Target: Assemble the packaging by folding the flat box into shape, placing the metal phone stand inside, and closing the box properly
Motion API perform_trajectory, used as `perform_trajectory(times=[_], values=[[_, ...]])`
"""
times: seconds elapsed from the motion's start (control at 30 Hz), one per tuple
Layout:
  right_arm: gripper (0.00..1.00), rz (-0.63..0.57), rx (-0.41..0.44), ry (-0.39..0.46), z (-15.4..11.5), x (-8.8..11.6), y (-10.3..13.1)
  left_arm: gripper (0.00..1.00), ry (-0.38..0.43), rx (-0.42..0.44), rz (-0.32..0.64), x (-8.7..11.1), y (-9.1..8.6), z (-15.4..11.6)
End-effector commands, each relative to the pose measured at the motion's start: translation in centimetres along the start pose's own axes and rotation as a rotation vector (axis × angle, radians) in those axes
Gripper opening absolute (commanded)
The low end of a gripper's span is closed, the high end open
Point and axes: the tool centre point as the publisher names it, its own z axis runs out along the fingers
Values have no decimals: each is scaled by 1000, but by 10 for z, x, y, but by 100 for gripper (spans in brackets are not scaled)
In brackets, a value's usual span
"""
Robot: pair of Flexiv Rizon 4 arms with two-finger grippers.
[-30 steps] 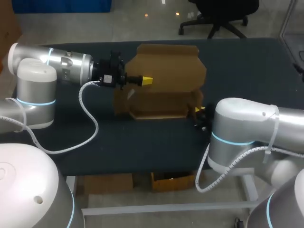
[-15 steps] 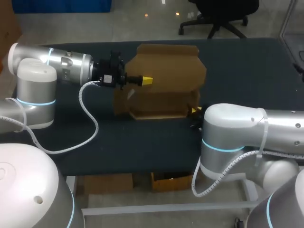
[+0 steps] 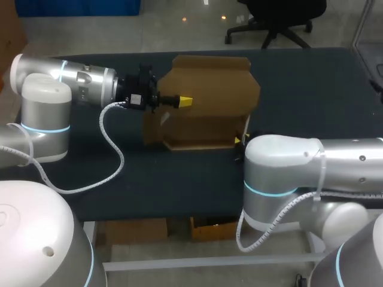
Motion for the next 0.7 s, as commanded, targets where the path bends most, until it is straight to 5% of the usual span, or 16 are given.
perform_trajectory(times=[0.03,0.7], values=[[35,-3,-2,-86,3,8,1,0,-1,2,1,0,2,1],[41,-12,-18,-53,7,30,8,0,-1,2,1,0,2,1]])
